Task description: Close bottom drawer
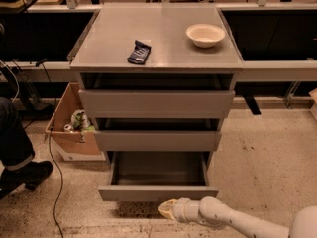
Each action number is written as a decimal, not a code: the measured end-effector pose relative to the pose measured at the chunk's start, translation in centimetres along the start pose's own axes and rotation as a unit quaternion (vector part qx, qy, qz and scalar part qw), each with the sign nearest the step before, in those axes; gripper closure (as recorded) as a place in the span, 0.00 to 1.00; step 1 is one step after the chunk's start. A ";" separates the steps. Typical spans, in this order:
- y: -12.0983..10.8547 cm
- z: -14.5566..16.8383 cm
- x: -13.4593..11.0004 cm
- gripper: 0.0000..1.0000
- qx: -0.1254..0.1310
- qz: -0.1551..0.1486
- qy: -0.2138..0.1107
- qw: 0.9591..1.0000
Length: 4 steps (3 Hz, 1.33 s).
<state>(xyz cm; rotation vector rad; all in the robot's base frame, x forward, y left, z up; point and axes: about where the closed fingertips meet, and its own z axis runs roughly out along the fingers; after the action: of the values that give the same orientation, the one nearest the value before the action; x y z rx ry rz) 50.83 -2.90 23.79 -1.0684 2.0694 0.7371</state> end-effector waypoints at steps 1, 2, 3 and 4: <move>-2.1 1.7 1.9 1.00 0.012 -0.003 -0.023 1.000; -4.4 3.2 3.6 1.00 0.033 -0.014 -0.045 0.998; -6.2 4.2 3.8 1.00 0.056 -0.034 -0.066 0.996; -7.8 5.2 2.8 1.00 0.073 -0.057 -0.087 0.992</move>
Offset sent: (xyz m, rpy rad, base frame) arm 0.0536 -0.0307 -0.0842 0.0479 -0.1698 -0.0871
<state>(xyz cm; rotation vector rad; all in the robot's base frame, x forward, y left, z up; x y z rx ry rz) 57.85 -4.29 17.13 -0.9936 1.8674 0.5913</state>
